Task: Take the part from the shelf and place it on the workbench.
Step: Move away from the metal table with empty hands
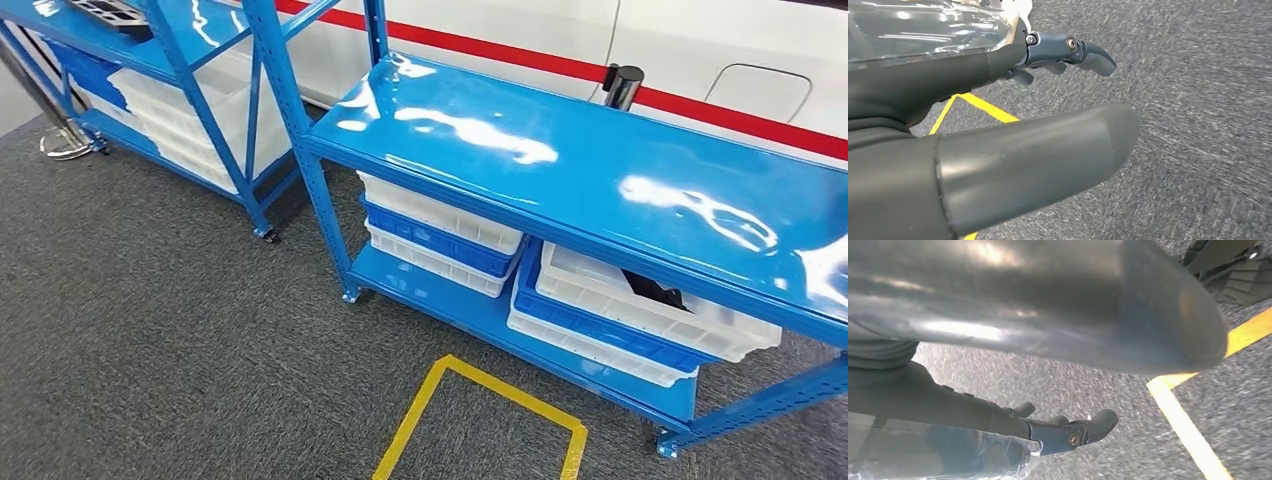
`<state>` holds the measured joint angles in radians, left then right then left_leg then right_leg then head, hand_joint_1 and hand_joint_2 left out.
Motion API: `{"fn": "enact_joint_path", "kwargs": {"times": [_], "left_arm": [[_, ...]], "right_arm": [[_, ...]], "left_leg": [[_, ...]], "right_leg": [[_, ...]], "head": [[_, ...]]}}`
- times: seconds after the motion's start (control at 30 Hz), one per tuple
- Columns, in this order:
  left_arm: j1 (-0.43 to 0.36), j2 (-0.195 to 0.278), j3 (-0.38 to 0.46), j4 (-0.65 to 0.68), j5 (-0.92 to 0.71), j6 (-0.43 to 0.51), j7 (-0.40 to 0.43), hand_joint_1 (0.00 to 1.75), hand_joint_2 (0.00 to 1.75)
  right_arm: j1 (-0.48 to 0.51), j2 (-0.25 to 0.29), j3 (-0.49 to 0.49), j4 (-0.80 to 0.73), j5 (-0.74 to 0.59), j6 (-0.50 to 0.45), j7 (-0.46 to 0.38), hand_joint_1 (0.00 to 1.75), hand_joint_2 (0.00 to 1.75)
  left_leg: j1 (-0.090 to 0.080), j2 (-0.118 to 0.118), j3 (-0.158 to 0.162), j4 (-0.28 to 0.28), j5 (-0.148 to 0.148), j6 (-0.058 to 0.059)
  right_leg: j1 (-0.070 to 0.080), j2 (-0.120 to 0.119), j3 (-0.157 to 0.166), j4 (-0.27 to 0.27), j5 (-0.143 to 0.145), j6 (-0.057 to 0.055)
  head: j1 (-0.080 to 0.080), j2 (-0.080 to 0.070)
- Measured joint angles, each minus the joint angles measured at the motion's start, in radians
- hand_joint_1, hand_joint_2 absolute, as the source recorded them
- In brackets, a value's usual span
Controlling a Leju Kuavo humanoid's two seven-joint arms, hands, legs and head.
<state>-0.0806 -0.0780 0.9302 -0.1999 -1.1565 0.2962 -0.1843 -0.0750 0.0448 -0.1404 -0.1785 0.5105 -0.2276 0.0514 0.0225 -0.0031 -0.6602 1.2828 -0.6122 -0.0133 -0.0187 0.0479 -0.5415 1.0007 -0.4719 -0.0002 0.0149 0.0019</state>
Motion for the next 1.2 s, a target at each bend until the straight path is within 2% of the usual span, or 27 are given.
{"fn": "enact_joint_path", "kwargs": {"times": [0.03, 0.1, 0.17, 0.23, 0.27, 0.33, 0.4, 0.43, 0.47, 0.5, 0.53, 0.57, 0.6, 0.63, 0.67, 0.7, 0.77, 0.8, 0.83, 0.9, 0.93, 0.97, 1.0, 1.03, 1.07, 1.13, 1.2], "left_arm": [[0.0, 0.0, 0.0, 0.0, 0.002, 0.0, 0.002, 0.0, 0.0], [0.0, 0.001, 0.0, 0.0, 0.004, 0.0, 0.006, 0.0, 0.0], [0.0, 0.002, 0.0, 0.0, 0.005, 0.0, 0.008, 0.0, 0.0], [-0.002, 0.002, 0.0, 0.0, 0.006, 0.0, 0.011, 0.0, 0.0], [-0.002, 0.001, 0.0, 0.0, 0.006, 0.0, 0.012, 0.0, 0.0], [-0.002, -0.001, 0.001, 0.0, 0.006, -0.002, 0.013, 0.0, 0.0], [0.0, 0.0, 0.001, 0.0, 0.006, -0.004, 0.014, 0.0, 0.0], [0.001, 0.0, 0.001, 0.0, 0.006, -0.004, 0.015, 0.0, 0.0], [0.002, 0.0, 0.001, 0.0, 0.006, -0.005, 0.015, 0.0, 0.0], [0.002, -0.001, 0.001, 0.0, 0.006, -0.005, 0.015, 0.0, 0.0], [0.002, -0.002, 0.001, 0.0, 0.006, -0.005, 0.015, 0.0, 0.0], [0.002, -0.003, 0.001, 0.0, 0.006, -0.005, 0.016, 0.0, 0.0], [0.002, -0.002, 0.001, 0.0, 0.006, -0.005, 0.016, 0.0, 0.0], [0.002, -0.002, 0.001, 0.0, 0.005, -0.006, 0.017, 0.0, 0.0], [0.002, -0.001, 0.001, 0.0, 0.005, -0.006, 0.018, 0.0, 0.0], [0.001, 0.001, 0.001, -0.001, 0.004, -0.006, 0.019, 0.0, 0.0], [-0.001, 0.001, 0.001, -0.001, 0.004, -0.007, 0.019, 0.0, 0.0], [-0.003, 0.0, 0.0, -0.001, 0.003, -0.008, 0.019, 0.0, 0.0], [-0.003, 0.0, 0.0, -0.001, 0.003, -0.009, 0.019, 0.0, 0.0], [-0.001, 0.001, 0.0, 0.0, 0.002, -0.011, 0.019, 0.0, 0.0], [0.001, 0.002, 0.0, 0.0, 0.002, -0.011, 0.019, 0.0, 0.0], [0.003, 0.002, 0.0, 0.0, 0.002, -0.012, 0.019, 0.0, 0.0], [0.005, 0.002, 0.0, 0.0, 0.002, -0.012, 0.019, 0.0, 0.0], [0.006, 0.002, 0.0, 0.0, 0.002, -0.013, 0.019, 0.0, 0.0], [0.006, 0.002, 0.0, 0.0, 0.001, -0.013, 0.019, 0.0, 0.0], [0.006, 0.004, 0.0, 0.0, 0.0, -0.014, 0.017, 0.0, 0.0], [0.006, 0.006, 0.0, 0.0, -0.002, -0.014, 0.015, 0.0, 0.0]], "right_arm": [[0.001, 0.0, 0.0, 0.0, 0.003, 0.001, 0.0, 0.0, 0.0], [0.001, 0.001, 0.0, 0.0, 0.009, 0.003, -0.001, 0.0, 0.0], [0.001, 0.002, 0.0, 0.0, 0.013, 0.007, -0.003, 0.0, 0.0], [0.006, 0.002, 0.0, 0.0, 0.015, 0.009, -0.006, 0.0, 0.0], [0.009, 0.001, 0.0, 0.0, 0.016, 0.01, -0.007, 0.0, 0.0], [0.012, 0.0, 0.0, 0.0, 0.017, 0.01, -0.007, 0.0, 0.0], [0.011, 0.0, 0.0, 0.0, 0.018, 0.01, -0.008, 0.0, 0.0], [0.011, 0.0, 0.0, 0.0, 0.017, 0.011, -0.008, 0.0, 0.0], [0.013, 0.0, 0.0, 0.0, 0.017, 0.011, -0.008, 0.0, 0.0], [0.015, -0.001, 0.0, 0.0, 0.017, 0.011, -0.008, 0.0, 0.0], [0.017, -0.001, 0.0, 0.0, 0.016, 0.011, -0.008, 0.0, 0.0], [0.018, -0.002, 0.0, 0.0, 0.016, 0.011, -0.007, 0.0, 0.0], [0.018, -0.002, 0.0, 0.0, 0.016, 0.011, -0.007, 0.0, 0.0], [0.016, -0.002, 0.0, 0.0, 0.016, 0.011, -0.007, 0.0, 0.0], [0.015, -0.001, 0.0, 0.0, 0.016, 0.011, -0.007, 0.0, 0.0], [0.014, 0.0, 0.0, 0.0, 0.015, 0.011, -0.007, 0.0, 0.0], [0.016, 0.0, 0.0, 0.0, 0.014, 0.011, -0.007, 0.0, 0.0], [0.017, 0.0, 0.0, 0.0, 0.013, 0.01, -0.007, 0.0, 0.0], [0.018, 0.0, 0.0, 0.0, 0.013, 0.01, -0.007, 0.0, 0.0], [0.018, 0.0, 0.0, 0.0, 0.013, 0.01, -0.007, 0.0, 0.0], [0.019, 0.001, 0.0, 0.0, 0.013, 0.01, -0.007, 0.0, 0.0], [0.019, 0.001, 0.0, 0.0, 0.013, 0.01, -0.007, 0.0, 0.0], [0.021, 0.001, 0.0, 0.0, 0.013, 0.01, -0.007, 0.0, 0.0], [0.022, 0.001, 0.0, 0.0, 0.013, 0.01, -0.007, 0.0, 0.0], [0.023, 0.0, 0.0, 0.0, 0.013, 0.01, -0.007, 0.0, 0.0], [0.022, 0.001, 0.0, 0.0, 0.013, 0.01, -0.007, 0.0, 0.0], [0.02, 0.002, 0.0, 0.0, 0.013, 0.01, -0.007, 0.0, 0.0]], "left_leg": [[0.0, -0.005, 0.017, -0.049, 0.039, 0.004], [0.001, -0.043, 0.074, -0.189, 0.114, 0.013], [0.0, -0.071, 0.103, -0.264, 0.137, 0.02], [-0.006, -0.056, 0.106, -0.274, 0.138, 0.027], [-0.007, -0.045, 0.109, -0.281, 0.142, 0.034], [-0.005, -0.018, 0.115, -0.298, 0.152, 0.049], [-0.004, 0.011, 0.116, -0.304, 0.155, 0.055], [-0.005, 0.027, 0.115, -0.304, 0.155, 0.055], [-0.005, 0.042, 0.114, -0.304, 0.154, 0.054], [-0.005, 0.056, 0.115, -0.303, 0.153, 0.053], [-0.003, 0.068, 0.116, -0.303, 0.151, 0.05], [-0.003, 0.08, 0.118, -0.301, 0.149, 0.046], [-0.004, 0.091, 0.121, -0.299, 0.145, 0.04], [-0.007, 0.102, 0.126, -0.297, 0.14, 0.032], [-0.01, 0.112, 0.132, -0.295, 0.135, 0.025], [-0.012, 0.123, 0.138, -0.295, 0.13, 0.018], [-0.007, 0.14, 0.15, -0.295, 0.123, 0.006], [-0.002, 0.126, 0.149, -0.284, 0.11, 0.001], [0.001, 0.099, 0.138, -0.254, 0.085, -0.004], [0.005, 0.032, 0.086, -0.136, 0.012, -0.008], [0.004, 0.014, 0.053, -0.067, -0.019, -0.008], [0.004, 0.006, 0.026, -0.017, -0.032, -0.006], [0.004, 0.002, 0.013, -0.001, -0.024, -0.003], [0.004, 0.0, 0.017, -0.022, 0.003, 0.001], [0.004, -0.008, 0.036, -0.074, 0.044, 0.006], [0.005, -0.051, 0.089, -0.206, 0.112, 0.019], [0.002, -0.078, 0.115, -0.271, 0.131, 0.026]], "right_leg": [[0.001, 0.016, 0.002, 0.0, 0.0, 0.0], [0.003, 0.045, 0.004, 0.001, -0.001, 0.001], [0.005, 0.067, -0.004, 0.002, 0.0, 0.008], [0.005, 0.086, -0.016, -0.002, 0.003, 0.022], [0.005, 0.082, -0.021, 0.002, 0.002, 0.028], [0.008, 0.037, -0.047, 0.052, -0.027, 0.029], [0.007, -0.019, -0.11, 0.176, -0.089, 0.023], [0.006, -0.03, -0.142, 0.241, -0.115, 0.024], [0.004, -0.035, -0.16, 0.28, -0.128, 0.03], [0.001, -0.039, -0.157, 0.28, -0.123, 0.04], [-0.002, -0.046, -0.132, 0.236, -0.103, 0.051], [-0.006, -0.064, -0.089, 0.161, -0.077, 0.063], [-0.007, -0.094, -0.048, 0.087, -0.051, 0.069], [-0.007, -0.119, -0.019, 0.032, -0.031, 0.068], [-0.006, -0.136, -0.003, 0.002, -0.02, 0.062], [-0.004, -0.139, -0.001, -0.004, -0.016, 0.053], [-0.006, -0.111, 0.001, -0.004, -0.013, 0.036], [-0.009, -0.098, 0.003, -0.004, -0.011, 0.029], [-0.011, -0.085, 0.005, -0.005, -0.008, 0.021], [-0.009, -0.059, 0.003, -0.005, -0.003, 0.011], [-0.006, -0.046, 0.001, -0.005, -0.002, 0.008], [-0.004, -0.03, 0.001, -0.005, -0.001, 0.007], [-0.001, -0.015, 0.002, -0.005, -0.001, 0.006], [0.0, 0.001, 0.003, -0.004, -0.001, 0.006], [0.001, 0.016, 0.006, -0.004, -0.001, 0.006], [0.004, 0.043, 0.006, -0.003, -0.001, 0.008], [0.005, 0.065, -0.001, -0.002, 0.0, 0.015]], "head": [[0.0, 0.0], [0.0, 0.0], [0.001, 0.0], [0.001, 0.0], [0.001, 0.0], [0.005, 0.0], [0.009, 0.0], [0.01, 0.0], [0.01, 0.0], [0.01, 0.0], [0.01, 0.0], [0.01, 0.0], [0.01, 0.0], [0.01, 0.0], [0.009, 0.0], [0.009, 0.0], [0.007, 0.0], [0.007, 0.0], [0.007, 0.0], [0.006, 0.0], [0.006, 0.0], [0.006, 0.0], [0.006, 0.0], [0.006, 0.0], [0.006, 0.0], [0.007, 0.0], [0.007, 0.0]]}}
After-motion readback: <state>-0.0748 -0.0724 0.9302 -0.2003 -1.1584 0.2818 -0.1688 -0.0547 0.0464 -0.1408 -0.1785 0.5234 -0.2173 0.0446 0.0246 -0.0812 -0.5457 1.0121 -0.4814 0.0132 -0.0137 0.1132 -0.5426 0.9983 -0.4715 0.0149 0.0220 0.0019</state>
